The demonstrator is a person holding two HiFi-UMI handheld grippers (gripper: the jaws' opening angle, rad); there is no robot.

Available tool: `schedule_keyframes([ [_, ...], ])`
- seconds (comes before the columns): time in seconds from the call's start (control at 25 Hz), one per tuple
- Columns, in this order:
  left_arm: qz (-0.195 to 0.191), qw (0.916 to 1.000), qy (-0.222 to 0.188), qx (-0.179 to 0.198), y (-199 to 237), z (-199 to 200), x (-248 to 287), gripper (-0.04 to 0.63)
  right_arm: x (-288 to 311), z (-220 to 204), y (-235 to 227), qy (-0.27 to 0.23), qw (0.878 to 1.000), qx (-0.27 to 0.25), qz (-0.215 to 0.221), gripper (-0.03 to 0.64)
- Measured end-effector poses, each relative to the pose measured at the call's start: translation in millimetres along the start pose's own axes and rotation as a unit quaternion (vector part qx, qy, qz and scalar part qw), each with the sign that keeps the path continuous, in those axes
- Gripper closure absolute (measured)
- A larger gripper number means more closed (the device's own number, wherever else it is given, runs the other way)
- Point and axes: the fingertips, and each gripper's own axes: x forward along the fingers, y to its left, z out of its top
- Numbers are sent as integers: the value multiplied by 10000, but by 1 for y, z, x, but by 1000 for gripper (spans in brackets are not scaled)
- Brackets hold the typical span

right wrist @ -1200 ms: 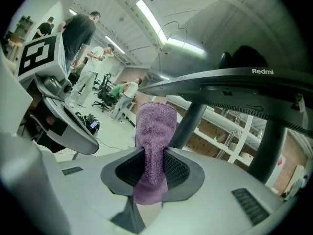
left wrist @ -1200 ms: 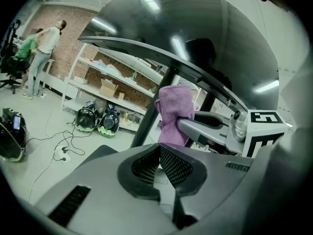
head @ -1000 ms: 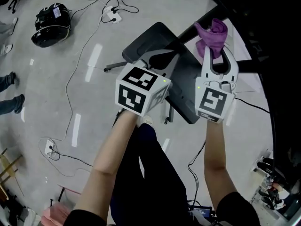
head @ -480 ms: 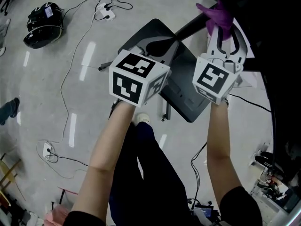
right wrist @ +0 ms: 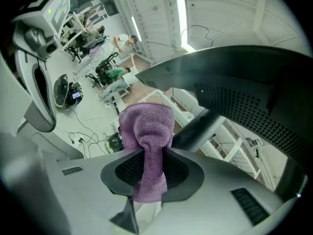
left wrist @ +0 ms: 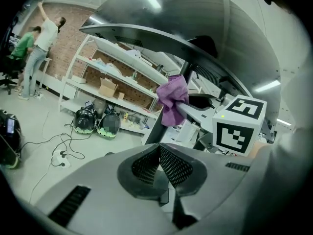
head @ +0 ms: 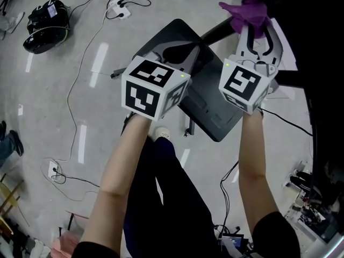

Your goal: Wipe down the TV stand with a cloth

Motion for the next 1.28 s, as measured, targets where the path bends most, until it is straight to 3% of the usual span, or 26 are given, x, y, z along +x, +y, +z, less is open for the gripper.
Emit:
schedule_keyframes([
  [0.24, 27, 9999, 138, -23, 9, -10, 7, 588, 7, -14, 35, 172, 9987, -31, 482, 511],
  [0.52, 138, 9996, 208, -126, 24, -22, 13, 588, 13, -39, 78, 443, 9905, 329, 1260, 511],
  [0.92, 245, 9989, 319, -243, 37, -38, 18, 588, 15, -71, 125, 837, 9566, 1525, 2337, 511],
  [1.28, 288, 9986, 357, -254, 36, -44, 15, 588, 14, -85, 138, 1106, 9406, 1908, 2580, 511],
])
